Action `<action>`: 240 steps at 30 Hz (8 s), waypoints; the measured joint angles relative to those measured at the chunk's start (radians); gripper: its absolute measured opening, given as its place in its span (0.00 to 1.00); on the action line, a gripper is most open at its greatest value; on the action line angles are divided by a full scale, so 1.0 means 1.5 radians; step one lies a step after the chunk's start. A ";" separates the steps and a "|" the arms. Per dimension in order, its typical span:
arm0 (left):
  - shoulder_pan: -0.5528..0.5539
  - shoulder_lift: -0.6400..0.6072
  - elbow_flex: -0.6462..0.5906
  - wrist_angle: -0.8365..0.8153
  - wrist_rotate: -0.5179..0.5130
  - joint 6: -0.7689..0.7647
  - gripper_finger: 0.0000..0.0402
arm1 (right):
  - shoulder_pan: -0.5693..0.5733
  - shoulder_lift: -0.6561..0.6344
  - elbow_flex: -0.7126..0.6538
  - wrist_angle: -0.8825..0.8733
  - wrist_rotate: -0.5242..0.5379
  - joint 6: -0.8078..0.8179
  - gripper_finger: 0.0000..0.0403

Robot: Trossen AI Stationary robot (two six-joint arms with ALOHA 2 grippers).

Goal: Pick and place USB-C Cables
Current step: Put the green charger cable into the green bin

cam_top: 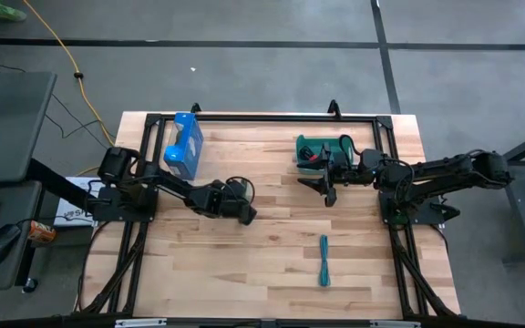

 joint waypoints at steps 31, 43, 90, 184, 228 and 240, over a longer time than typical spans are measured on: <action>0.020 -0.026 -0.002 -0.042 0.061 0.095 0.02 | 0.000 0.000 0.000 0.000 0.000 0.000 0.52; -0.017 -0.092 -0.008 -0.038 -0.064 0.195 0.01 | 0.000 0.000 0.000 -0.007 0.000 0.002 0.52; 0.016 -0.367 -0.333 0.841 0.190 0.498 0.01 | 0.018 0.250 0.151 0.040 0.063 0.019 0.52; -0.042 -0.278 -0.261 0.886 0.205 0.481 0.01 | 0.109 0.451 0.404 0.072 0.083 0.027 0.52; -0.042 -0.278 -0.262 0.858 0.214 0.489 0.23 | 0.108 0.444 0.405 0.018 0.061 0.031 0.02; -0.042 -0.417 -0.262 0.589 0.189 0.498 0.49 | 0.112 0.331 0.405 -0.247 0.126 0.017 0.02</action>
